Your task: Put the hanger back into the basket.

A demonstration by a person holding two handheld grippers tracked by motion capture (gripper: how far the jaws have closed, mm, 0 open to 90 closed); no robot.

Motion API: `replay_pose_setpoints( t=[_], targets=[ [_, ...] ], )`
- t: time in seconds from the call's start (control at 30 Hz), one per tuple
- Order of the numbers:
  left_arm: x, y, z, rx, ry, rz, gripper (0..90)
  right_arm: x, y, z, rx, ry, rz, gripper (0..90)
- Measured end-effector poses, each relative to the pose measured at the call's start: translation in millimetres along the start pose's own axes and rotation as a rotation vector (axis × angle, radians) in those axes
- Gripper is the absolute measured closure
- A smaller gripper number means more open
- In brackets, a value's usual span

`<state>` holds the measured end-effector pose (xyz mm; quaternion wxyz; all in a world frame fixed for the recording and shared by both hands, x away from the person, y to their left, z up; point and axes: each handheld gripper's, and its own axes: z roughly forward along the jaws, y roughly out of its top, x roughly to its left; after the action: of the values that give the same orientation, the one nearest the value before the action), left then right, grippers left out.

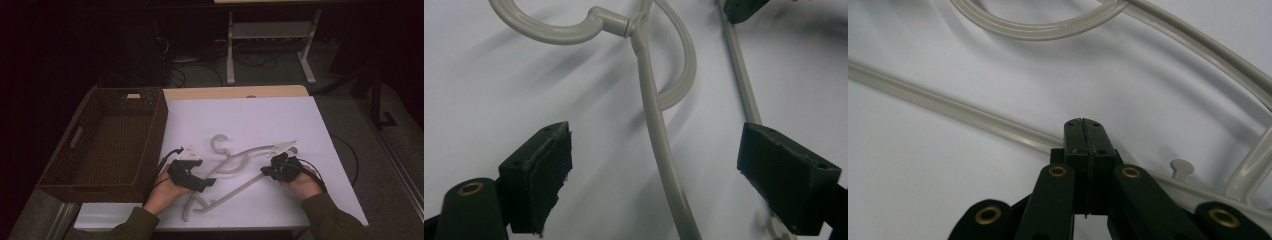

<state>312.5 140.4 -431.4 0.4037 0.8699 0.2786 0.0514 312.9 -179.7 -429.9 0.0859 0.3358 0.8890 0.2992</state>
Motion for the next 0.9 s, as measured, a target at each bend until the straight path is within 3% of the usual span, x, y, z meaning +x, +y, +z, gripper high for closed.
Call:
replay_pose_setpoints(
  t=[0.23,0.5,0.9],
  targets=[
    [-1.1,5.3,14.2,0.051,0.002,0.043,31.9,0.1,0.0,0.1,0.0,-0.002,-0.002,89.8],
    [-2.0,11.1,22.8,0.088,0.014,0.05,54.4,-0.6,-0.3,-0.2,-0.001,0.005,0.001,89.8],
    [-4.5,14.6,28.5,0.116,0.004,0.052,75.9,-1.4,-0.2,-1.1,0.002,0.009,0.0,89.8]
  ],
)
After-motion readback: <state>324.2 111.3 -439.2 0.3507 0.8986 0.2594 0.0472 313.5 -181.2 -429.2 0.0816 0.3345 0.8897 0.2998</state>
